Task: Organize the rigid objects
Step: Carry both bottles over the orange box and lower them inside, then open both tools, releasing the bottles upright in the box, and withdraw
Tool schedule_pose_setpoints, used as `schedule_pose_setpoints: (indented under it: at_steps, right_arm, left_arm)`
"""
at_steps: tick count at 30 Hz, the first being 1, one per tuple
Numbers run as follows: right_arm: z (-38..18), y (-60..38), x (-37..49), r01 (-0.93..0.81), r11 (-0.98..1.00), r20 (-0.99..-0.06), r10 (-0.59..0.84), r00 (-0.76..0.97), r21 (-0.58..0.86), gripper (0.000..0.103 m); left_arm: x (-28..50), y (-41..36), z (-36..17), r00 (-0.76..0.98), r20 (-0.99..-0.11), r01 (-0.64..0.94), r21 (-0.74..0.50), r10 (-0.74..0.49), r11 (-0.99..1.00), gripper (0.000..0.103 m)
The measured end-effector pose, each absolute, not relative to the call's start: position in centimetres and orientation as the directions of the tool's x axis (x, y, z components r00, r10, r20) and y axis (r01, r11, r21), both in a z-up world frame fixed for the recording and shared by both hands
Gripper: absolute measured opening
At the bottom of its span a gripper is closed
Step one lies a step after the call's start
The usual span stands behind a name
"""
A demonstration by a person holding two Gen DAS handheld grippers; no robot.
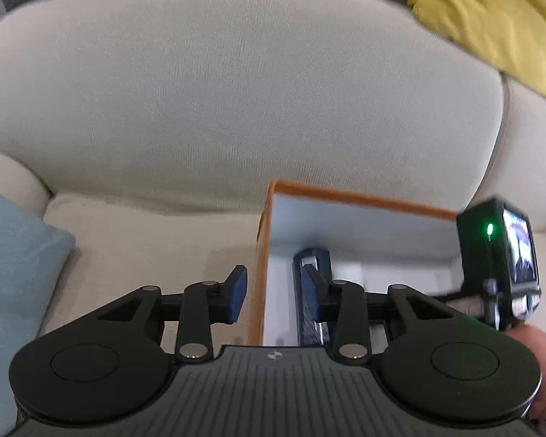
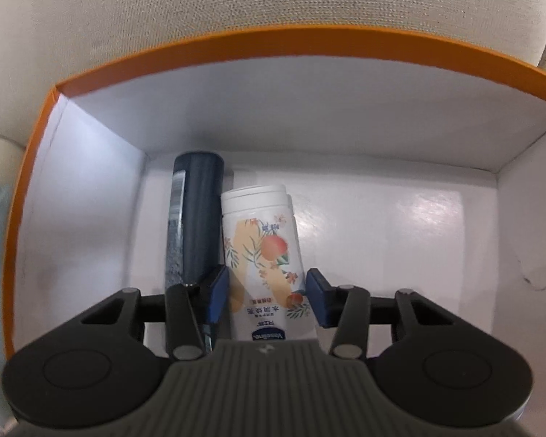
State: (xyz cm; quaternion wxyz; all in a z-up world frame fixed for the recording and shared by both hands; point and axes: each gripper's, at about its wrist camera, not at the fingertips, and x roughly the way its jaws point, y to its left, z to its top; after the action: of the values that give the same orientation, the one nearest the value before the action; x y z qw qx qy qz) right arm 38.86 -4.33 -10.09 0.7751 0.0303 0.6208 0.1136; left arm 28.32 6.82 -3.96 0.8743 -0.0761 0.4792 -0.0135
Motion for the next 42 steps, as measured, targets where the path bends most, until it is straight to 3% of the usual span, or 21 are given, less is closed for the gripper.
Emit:
schedule_pose_setpoints:
  at_steps: [8, 15, 19, 28, 30, 32, 42]
  right_arm:
    - [-10.5, -0.2, 39.4, -0.109, 0.964, -0.938, 0.263, 0.225, 0.244, 0.039]
    - [-10.3, 2.2, 38.8, -0.242, 0.939, -0.925, 0.299, 0.234, 0.243, 0.037]
    - [-10.0, 2.4, 38.3, -0.256, 0.942, -0.927, 0.281, 0.250, 0.216, 0.044]
    - [-8.1, 0.6, 34.3, -0.323, 0.902, -0.923, 0.351, 0.159, 0.287, 0.046]
    - [-8.7, 1.3, 33.2, -0.335, 0.889, -0.929, 0.359, 0.086, 0.313, 0.042]
    - [-9.2, 1.7, 32.4, -0.339, 0.877, -0.928, 0.371, 0.029, 0.340, 0.030]
    - [-10.0, 3.5, 32.0, -0.279, 0.887, -0.912, 0.403, 0.072, 0.369, 0.022]
  left_arm:
    - [29.0, 7.2, -5.1, 0.512, -0.845, -0.059, -0.210, -0.151, 0.976, 0.019]
    - [28.6, 7.7, -4.7, 0.518, -0.839, -0.070, -0.234, -0.165, 0.970, 0.017]
    - [28.4, 8.1, -4.7, 0.521, -0.836, -0.079, -0.247, -0.171, 0.966, 0.017]
    - [27.8, 8.6, -5.1, 0.517, -0.836, -0.099, -0.271, -0.183, 0.958, 0.015]
    - [27.7, 8.6, -5.1, 0.518, -0.836, -0.102, -0.270, -0.181, 0.957, 0.015]
    - [27.7, 8.6, -5.0, 0.517, -0.837, -0.102, -0.270, -0.181, 0.958, 0.015]
    - [27.5, 8.8, -4.8, 0.516, -0.837, -0.106, -0.273, -0.182, 0.956, 0.015]
